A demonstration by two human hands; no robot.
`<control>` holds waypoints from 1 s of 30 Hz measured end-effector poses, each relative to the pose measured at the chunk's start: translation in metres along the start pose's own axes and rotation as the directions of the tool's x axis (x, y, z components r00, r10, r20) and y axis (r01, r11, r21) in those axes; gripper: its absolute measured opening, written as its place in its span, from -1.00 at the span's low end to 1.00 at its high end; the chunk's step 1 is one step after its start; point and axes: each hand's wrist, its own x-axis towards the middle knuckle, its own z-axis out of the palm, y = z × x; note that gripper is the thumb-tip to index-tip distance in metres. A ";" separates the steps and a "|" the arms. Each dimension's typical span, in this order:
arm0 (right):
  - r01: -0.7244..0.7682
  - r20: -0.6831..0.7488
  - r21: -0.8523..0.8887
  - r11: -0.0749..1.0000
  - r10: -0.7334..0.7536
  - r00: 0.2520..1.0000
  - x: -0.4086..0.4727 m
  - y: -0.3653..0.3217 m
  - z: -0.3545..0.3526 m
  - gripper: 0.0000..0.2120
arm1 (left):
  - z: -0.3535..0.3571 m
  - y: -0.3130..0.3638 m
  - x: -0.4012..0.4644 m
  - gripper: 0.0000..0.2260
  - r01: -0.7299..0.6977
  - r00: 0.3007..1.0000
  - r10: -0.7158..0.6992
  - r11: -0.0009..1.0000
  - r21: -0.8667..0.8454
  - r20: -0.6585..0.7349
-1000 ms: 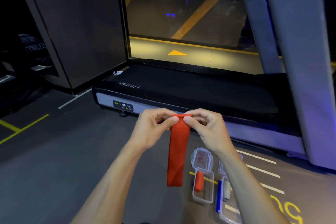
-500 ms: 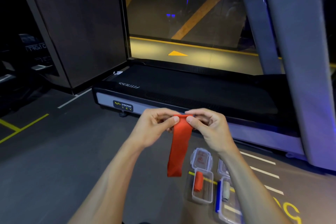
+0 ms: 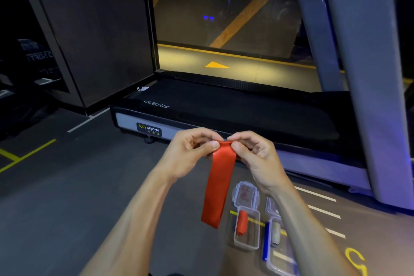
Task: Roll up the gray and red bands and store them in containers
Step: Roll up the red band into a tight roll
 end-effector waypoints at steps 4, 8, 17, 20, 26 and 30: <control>-0.036 0.036 0.048 0.998 0.034 0.999 -0.003 -0.002 -0.003 -0.93 | -0.002 0.005 -0.002 -0.88 0.024 0.997 -0.025 1.000 0.015 0.070; -0.063 0.016 0.011 0.998 0.062 0.998 -0.004 -0.002 -0.007 -0.87 | -0.005 0.007 -0.004 -0.88 0.037 0.995 -0.043 0.997 0.073 0.086; 0.008 0.009 -0.125 0.992 -0.007 1.000 -0.007 -0.009 -0.007 -0.79 | -0.001 0.004 -0.001 -0.93 -0.031 0.999 0.022 0.971 0.237 0.039; 0.005 0.008 -0.157 0.988 -0.003 1.000 -0.006 -0.007 -0.008 -0.78 | -0.001 0.000 0.000 -0.84 -0.038 0.999 0.032 0.958 0.283 0.025; -0.008 0.043 -0.306 0.952 0.023 0.999 -0.003 -0.003 -0.010 -0.83 | 0.002 -0.004 0.001 -0.83 -0.063 0.998 0.071 0.910 0.409 -0.002; 0.032 0.038 -0.340 0.940 -0.020 0.999 -0.002 -0.003 -0.006 -0.95 | 0.003 -0.008 0.002 -0.84 -0.055 0.994 0.093 0.893 0.447 -0.062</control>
